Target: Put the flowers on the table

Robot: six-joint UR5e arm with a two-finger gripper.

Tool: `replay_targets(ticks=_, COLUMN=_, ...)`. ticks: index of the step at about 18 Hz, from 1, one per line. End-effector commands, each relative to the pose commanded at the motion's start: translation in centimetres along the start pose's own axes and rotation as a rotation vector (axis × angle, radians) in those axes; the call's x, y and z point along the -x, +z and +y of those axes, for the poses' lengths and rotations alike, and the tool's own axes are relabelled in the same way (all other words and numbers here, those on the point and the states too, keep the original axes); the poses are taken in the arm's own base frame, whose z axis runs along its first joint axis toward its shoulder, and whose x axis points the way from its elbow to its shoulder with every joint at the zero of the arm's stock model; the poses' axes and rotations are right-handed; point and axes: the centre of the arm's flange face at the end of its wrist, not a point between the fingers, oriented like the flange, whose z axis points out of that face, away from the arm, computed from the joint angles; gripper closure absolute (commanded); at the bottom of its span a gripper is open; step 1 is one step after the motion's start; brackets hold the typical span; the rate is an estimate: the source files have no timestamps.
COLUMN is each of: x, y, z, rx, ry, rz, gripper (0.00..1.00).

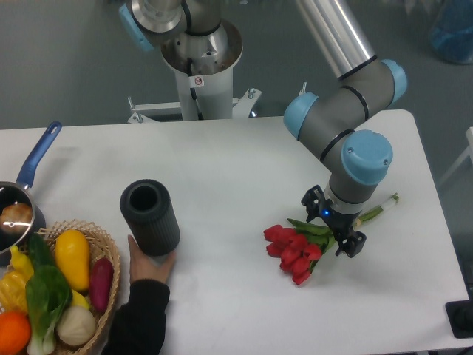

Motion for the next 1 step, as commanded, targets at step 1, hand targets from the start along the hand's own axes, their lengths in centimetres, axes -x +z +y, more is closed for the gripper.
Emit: replay_targets(ticks=1, x=0.29, y=-0.26, z=0.3, rx=0.001, ry=-0.004, rz=-0.007, gripper=0.0)
